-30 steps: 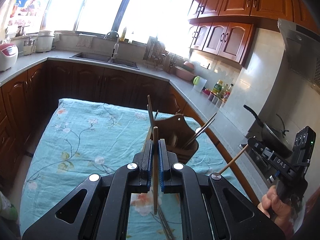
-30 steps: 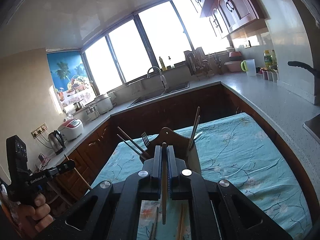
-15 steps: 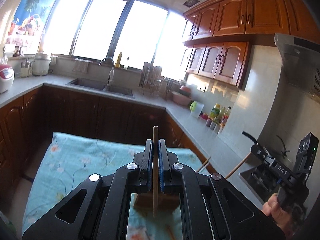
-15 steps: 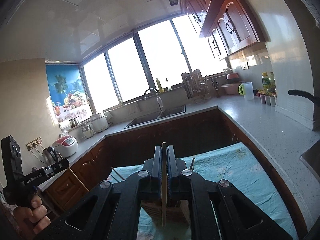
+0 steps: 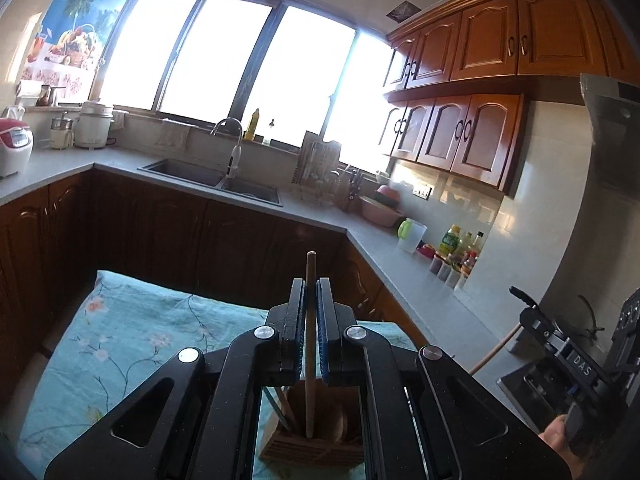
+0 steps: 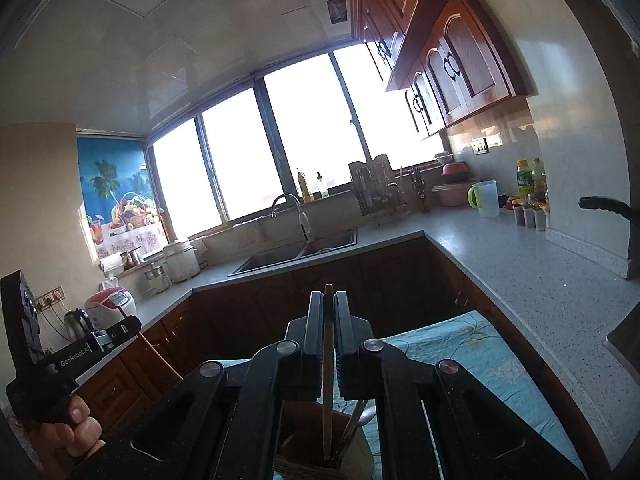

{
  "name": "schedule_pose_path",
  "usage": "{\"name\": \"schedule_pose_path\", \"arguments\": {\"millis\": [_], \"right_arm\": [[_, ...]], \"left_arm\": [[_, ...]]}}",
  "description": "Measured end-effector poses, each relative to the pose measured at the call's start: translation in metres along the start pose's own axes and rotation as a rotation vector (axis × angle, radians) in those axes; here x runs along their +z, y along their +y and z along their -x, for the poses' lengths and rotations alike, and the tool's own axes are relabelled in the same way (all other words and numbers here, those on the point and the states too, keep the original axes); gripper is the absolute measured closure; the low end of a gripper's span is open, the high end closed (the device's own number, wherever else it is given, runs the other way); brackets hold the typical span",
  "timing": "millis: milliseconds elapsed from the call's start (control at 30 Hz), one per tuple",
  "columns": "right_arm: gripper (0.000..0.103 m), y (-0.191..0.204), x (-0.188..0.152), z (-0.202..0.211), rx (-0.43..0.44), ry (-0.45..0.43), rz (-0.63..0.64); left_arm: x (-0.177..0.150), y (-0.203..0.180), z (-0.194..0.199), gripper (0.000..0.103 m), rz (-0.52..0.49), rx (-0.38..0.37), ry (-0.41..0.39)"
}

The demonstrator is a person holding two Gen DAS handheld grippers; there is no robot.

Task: Organize utensils
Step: 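Lower both chopsticks into the caddy and open both grippers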

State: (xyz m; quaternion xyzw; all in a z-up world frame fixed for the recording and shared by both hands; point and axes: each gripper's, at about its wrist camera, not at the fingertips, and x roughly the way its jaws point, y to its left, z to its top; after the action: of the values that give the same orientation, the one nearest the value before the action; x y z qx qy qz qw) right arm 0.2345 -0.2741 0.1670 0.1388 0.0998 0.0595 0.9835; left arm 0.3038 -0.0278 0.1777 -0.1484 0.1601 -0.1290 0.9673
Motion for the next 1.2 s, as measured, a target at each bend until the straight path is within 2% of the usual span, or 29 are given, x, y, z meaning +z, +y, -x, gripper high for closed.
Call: {"name": "schedule_pose_path", "arguments": {"millis": [167, 533, 600, 1133, 1200], "right_arm": [[0.098, -0.005, -0.020, -0.014, -0.017, 0.029, -0.004], [0.098, -0.016, -0.064, -0.046, -0.013, 0.191, -0.045], [0.098, -0.018, -0.066, -0.045, -0.020, 0.185, -0.044], [0.096, -0.020, -0.060, -0.046, -0.013, 0.202, -0.061], [0.093, -0.020, -0.061, -0.045, -0.005, 0.208, -0.064]], "left_arm": [[-0.025, 0.003, -0.018, 0.099, 0.001, 0.014, 0.046], [-0.059, 0.005, -0.033, 0.097, -0.052, 0.022, 0.155], [-0.065, 0.008, -0.038, 0.097, -0.047, 0.026, 0.184], [-0.061, 0.009, -0.037, 0.097, -0.037, 0.016, 0.196], [-0.058, 0.008, -0.032, 0.090, -0.035, 0.007, 0.191]]}}
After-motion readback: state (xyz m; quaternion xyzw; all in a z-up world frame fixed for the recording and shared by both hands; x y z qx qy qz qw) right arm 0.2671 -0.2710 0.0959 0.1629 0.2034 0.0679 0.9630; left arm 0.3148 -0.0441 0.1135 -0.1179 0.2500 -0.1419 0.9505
